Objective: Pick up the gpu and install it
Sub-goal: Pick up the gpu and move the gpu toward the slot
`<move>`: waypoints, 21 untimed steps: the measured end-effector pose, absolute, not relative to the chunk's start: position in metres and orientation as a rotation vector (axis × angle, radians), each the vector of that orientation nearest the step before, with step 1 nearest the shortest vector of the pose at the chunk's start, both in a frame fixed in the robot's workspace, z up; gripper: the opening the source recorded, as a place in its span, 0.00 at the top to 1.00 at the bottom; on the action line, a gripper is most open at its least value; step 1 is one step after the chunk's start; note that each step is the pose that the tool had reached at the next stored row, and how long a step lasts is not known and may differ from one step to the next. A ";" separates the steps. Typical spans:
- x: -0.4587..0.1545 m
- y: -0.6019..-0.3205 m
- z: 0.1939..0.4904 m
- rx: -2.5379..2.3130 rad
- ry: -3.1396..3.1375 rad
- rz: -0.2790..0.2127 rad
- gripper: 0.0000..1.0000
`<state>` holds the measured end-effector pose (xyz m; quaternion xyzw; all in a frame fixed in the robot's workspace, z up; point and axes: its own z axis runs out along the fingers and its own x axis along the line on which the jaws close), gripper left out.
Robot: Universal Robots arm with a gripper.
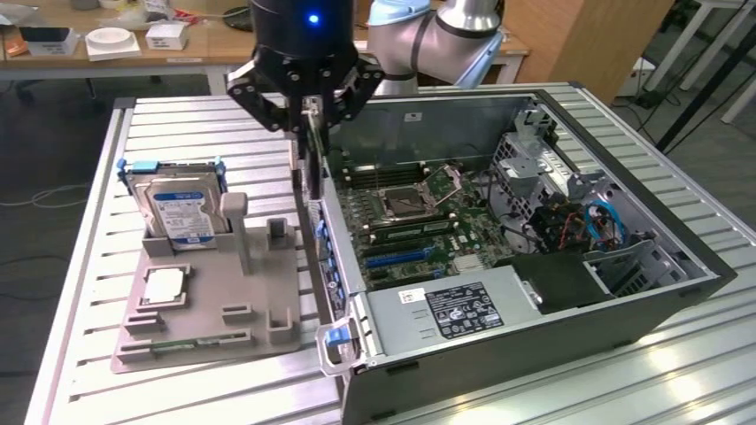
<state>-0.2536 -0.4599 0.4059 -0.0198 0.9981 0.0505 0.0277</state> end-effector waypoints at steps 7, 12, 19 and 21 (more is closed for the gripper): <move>-0.222 -0.458 0.402 -0.066 3.082 0.157 0.72; -0.201 -0.458 0.399 -0.073 3.082 0.157 0.72; -0.171 -0.458 0.397 -0.083 3.082 0.157 0.72; -0.162 -0.458 0.396 -0.085 3.082 0.157 0.72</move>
